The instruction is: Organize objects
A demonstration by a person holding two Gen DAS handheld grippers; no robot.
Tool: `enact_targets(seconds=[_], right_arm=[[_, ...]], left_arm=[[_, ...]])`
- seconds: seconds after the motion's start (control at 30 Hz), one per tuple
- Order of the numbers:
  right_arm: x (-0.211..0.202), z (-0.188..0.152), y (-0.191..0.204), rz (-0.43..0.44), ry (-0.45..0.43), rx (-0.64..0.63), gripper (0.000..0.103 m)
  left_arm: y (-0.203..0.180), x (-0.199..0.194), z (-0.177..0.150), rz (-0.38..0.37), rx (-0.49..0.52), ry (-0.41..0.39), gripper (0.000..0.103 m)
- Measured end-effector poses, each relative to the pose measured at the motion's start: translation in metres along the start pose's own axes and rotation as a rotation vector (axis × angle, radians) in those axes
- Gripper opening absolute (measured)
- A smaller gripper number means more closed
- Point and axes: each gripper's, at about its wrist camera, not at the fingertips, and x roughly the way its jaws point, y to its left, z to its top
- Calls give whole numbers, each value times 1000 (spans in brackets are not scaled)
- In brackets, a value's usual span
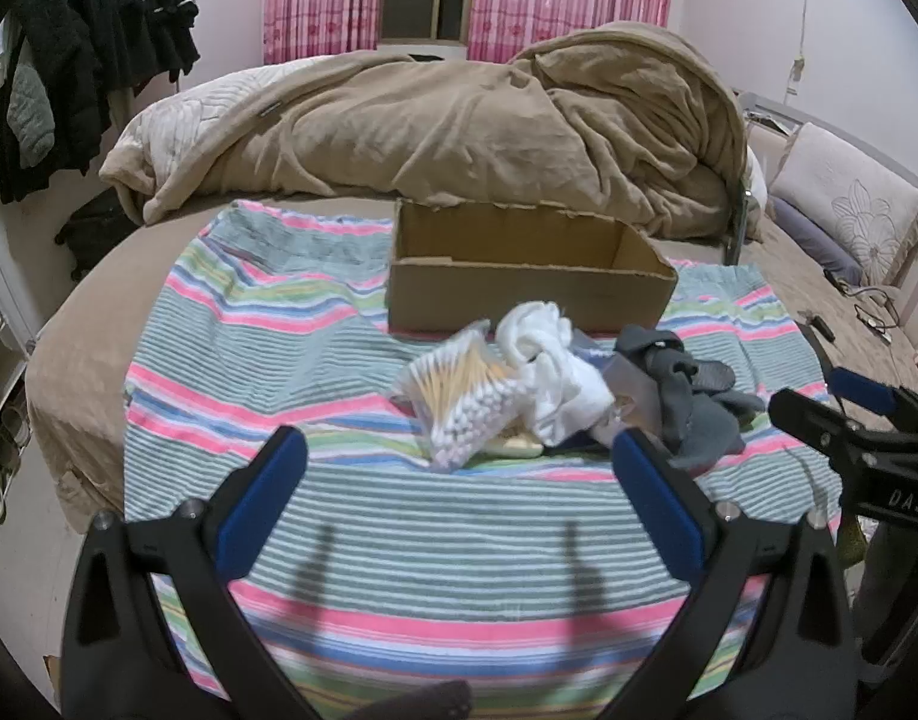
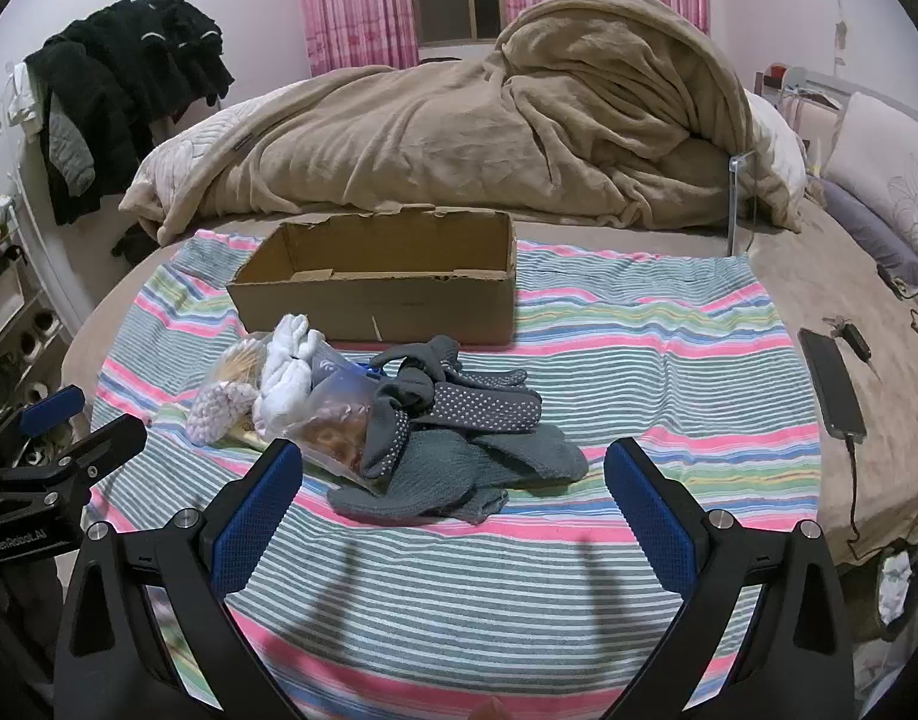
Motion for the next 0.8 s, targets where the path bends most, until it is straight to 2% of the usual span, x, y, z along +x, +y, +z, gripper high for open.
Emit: enact_targets(seconds=[0.8], right_arm=[[0,0,4,4,1,-9,102]], left_arm=[[1,0,3,-9,-6,-4,102]])
